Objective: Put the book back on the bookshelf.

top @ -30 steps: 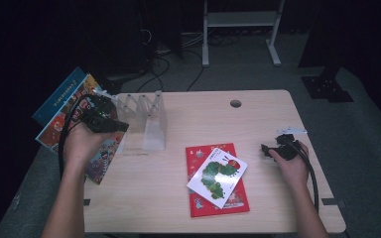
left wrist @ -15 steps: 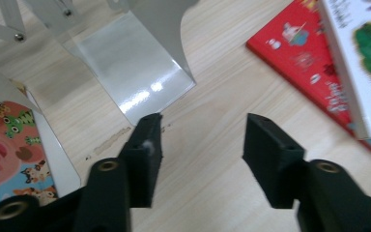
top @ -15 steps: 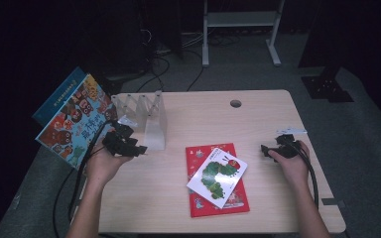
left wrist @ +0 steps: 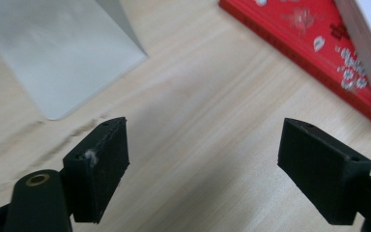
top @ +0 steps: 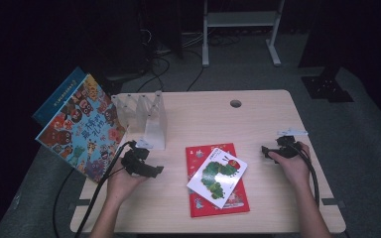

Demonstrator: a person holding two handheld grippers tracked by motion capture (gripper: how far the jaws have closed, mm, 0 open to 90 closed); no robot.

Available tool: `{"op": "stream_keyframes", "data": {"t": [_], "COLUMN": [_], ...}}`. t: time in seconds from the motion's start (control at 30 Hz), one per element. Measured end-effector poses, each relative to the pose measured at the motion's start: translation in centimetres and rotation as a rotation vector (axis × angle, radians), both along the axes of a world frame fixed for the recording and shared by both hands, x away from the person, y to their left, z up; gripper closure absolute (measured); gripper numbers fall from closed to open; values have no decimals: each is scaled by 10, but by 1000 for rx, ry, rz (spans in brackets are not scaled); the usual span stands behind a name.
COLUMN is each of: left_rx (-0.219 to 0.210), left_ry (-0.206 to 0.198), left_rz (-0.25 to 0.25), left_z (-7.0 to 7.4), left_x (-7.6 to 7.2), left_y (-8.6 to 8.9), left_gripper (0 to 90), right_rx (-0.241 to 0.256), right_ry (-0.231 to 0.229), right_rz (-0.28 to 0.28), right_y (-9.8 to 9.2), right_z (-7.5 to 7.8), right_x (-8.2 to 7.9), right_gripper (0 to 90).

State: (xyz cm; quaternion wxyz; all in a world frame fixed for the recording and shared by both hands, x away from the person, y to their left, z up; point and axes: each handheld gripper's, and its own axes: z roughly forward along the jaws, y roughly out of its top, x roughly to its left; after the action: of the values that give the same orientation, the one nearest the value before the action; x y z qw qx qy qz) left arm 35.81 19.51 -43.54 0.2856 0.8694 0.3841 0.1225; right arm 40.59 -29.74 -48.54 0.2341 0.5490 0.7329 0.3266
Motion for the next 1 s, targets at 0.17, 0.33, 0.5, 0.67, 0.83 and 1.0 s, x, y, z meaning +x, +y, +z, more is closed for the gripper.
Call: {"op": "stream_keyframes", "data": {"t": [0.17,0.33,0.5,0.67,0.83,1.0], "left_rx": [36,35,20,-30,-31,-26], "left_ry": [19,24,-9,-9,0,3], "left_rz": [-49,-88,-154,-202,-240,-275], "left_z": [-19,-33,-31,-25,-24,-25], "left_x": [-1,-4,-12,-16,-20,-22], "left_y": [-8,-11,-18,-30,-42,-61], "left_gripper": [18,0,0,0,0,0], "right_rx": [2,9,35,39,31,12], "right_ry": [1,-21,1,11,27,35], "right_rz": [3,17,36,57,83,120], "right_y": [-1,-3,-6,-4,0,8], "right_z": [0,1,4,6,9,12], "right_x": [-2,-7,-11,-16,-21,-28], "right_gripper": [147,286,336,325,307,288]}}
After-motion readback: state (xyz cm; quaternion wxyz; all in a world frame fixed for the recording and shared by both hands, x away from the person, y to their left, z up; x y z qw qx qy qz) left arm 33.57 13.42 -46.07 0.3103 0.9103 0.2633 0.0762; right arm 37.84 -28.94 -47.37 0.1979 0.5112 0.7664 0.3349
